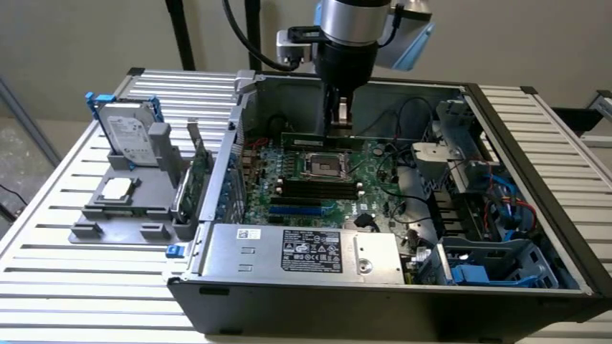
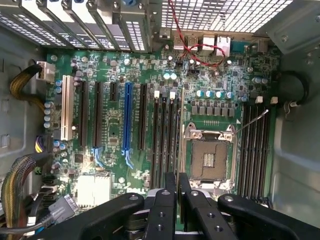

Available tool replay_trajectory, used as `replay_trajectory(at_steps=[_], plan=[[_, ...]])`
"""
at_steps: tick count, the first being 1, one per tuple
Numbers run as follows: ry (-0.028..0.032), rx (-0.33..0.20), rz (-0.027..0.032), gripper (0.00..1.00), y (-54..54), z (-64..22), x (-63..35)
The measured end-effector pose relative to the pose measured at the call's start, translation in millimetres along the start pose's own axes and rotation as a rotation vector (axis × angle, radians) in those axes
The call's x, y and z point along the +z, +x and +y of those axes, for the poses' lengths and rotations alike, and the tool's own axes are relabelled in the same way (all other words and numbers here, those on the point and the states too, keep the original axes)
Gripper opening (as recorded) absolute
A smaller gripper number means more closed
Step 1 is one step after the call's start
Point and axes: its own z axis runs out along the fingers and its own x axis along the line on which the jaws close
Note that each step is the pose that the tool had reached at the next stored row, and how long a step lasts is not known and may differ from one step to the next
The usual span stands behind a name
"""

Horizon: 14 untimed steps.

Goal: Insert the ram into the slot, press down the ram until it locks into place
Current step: 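Insert the ram into the slot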

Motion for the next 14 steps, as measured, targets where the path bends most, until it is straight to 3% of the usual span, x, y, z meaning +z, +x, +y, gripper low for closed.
replay_trajectory(at_steps=[14], plan=[[0.0064, -0.006, 0.0002, 0.14, 0.7, -3.3, 24.3]])
